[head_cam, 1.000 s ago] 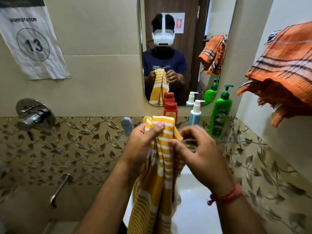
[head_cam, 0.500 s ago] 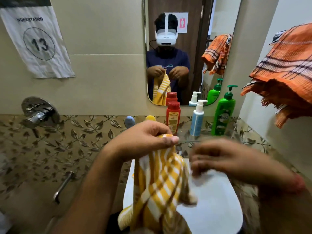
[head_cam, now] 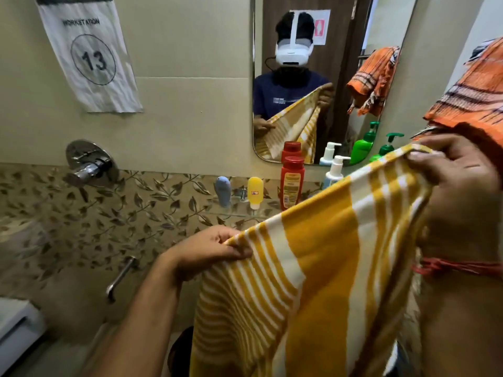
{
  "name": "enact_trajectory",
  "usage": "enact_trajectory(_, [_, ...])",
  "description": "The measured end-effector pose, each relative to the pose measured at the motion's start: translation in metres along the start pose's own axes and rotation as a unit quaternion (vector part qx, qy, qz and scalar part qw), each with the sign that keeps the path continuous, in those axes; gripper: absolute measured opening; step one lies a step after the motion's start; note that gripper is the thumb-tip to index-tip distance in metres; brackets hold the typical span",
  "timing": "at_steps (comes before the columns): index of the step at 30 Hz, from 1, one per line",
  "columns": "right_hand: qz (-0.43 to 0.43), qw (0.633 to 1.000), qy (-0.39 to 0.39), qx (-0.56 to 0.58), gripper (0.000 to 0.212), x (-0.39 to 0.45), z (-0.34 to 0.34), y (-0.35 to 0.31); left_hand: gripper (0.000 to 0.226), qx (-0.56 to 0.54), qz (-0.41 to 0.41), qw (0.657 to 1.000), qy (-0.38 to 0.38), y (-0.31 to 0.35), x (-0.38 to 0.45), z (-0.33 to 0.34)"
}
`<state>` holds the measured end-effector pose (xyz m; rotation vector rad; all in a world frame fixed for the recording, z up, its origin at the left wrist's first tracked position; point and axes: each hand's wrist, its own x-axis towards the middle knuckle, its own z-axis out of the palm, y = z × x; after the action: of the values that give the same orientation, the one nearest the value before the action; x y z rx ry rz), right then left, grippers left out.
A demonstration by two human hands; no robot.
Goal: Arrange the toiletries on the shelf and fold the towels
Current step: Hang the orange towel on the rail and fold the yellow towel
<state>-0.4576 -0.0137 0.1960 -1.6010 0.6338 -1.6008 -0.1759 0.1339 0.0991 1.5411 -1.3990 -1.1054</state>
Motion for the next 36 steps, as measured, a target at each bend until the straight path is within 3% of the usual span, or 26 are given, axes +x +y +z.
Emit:
enact_trajectory(1, [-0.023,0.997,-0.042,-0.057,0.015,0.001,-0.004,-0.004,0.022,-0.017,0.002,0.999,0.042,-0.001,-0.001,0.003])
enact_trajectory(2, [-0.023,0.979,-0.149,-0.140,0.024,-0.001,0.000,-0.011,0.024,-0.030,0.010,0.997,0.065,0.006,-0.002,0.009])
enact_trajectory(4, [0.021,0.874,-0.386,-0.294,0.059,-0.009,0.026,-0.016,0.023,-0.001,0.061,0.996,0.072,0.035,0.006,0.021])
enact_trajectory(5, [0.015,0.828,-0.455,-0.327,0.065,-0.016,0.041,-0.015,0.019,0.027,0.090,0.993,0.066,0.052,0.011,0.028])
enact_trajectory(6, [-0.012,0.810,-0.490,-0.323,0.058,-0.022,0.052,-0.009,0.016,0.048,0.115,0.990,0.060,0.067,0.014,0.035])
enact_trajectory(8, [-0.047,0.837,-0.457,-0.299,0.024,-0.023,0.053,0.000,0.013,0.083,0.131,0.986,0.068,0.079,0.018,0.033])
enact_trajectory(9, [-0.047,0.860,-0.411,-0.299,0.018,-0.017,0.043,0.002,0.008,0.100,0.116,0.986,0.072,0.073,0.017,0.026])
enact_trajectory(12, [-0.041,0.888,-0.284,-0.358,0.023,0.003,-0.001,-0.001,0.009,0.126,0.038,0.990,0.059,0.039,0.003,0.006])
enact_trajectory(14, [-0.042,0.877,-0.225,-0.422,0.023,0.008,-0.015,0.001,0.010,0.110,0.022,0.989,0.098,0.022,-0.001,0.006])
enact_trajectory(16, [-0.029,0.848,-0.281,-0.448,0.015,0.003,-0.005,0.003,0.014,0.089,0.045,0.988,0.120,0.027,0.004,0.020])
enact_trajectory(18, [-0.010,0.812,-0.411,-0.413,0.043,-0.013,0.022,0.004,0.017,0.100,0.093,0.985,0.107,0.051,0.014,0.038])
enact_trajectory(20, [-0.035,0.783,-0.486,-0.386,0.049,-0.032,0.045,0.013,0.014,0.127,0.135,0.979,0.089,0.072,0.021,0.052])
enact_trajectory(23, [-0.051,0.825,-0.413,-0.382,0.009,-0.031,0.040,0.025,0.006,0.152,0.130,0.974,0.107,0.069,0.018,0.043])
enact_trajectory(25, [-0.015,0.845,-0.347,-0.407,0.014,-0.020,0.016,0.029,0.009,0.176,0.077,0.976,0.105,0.046,0.006,0.028])
enact_trajectory(27, [0.012,0.835,-0.296,-0.464,0.017,-0.012,-0.001,0.032,0.007,0.176,0.036,0.977,0.117,0.025,-0.005,0.017])
enact_trajectory(29, [0.025,0.803,-0.323,-0.500,0.007,-0.014,-0.002,0.032,0.012,0.164,0.039,0.978,0.121,0.023,-0.005,0.020])
enact_trajectory(32, [0.066,0.794,-0.468,-0.384,0.044,-0.034,0.032,0.018,0.005,0.188,0.110,0.967,0.130,0.048,0.016,0.047])
enact_trajectory(33, [0.056,0.795,-0.490,-0.354,0.046,-0.041,0.042,0.016,0.006,0.174,0.128,0.967,0.135,0.058,0.020,0.056])
enact_trajectory(36, [0.003,0.810,-0.463,-0.359,0.008,-0.042,0.045,0.020,0.007,0.133,0.147,0.970,0.141,0.059,0.021,0.053])
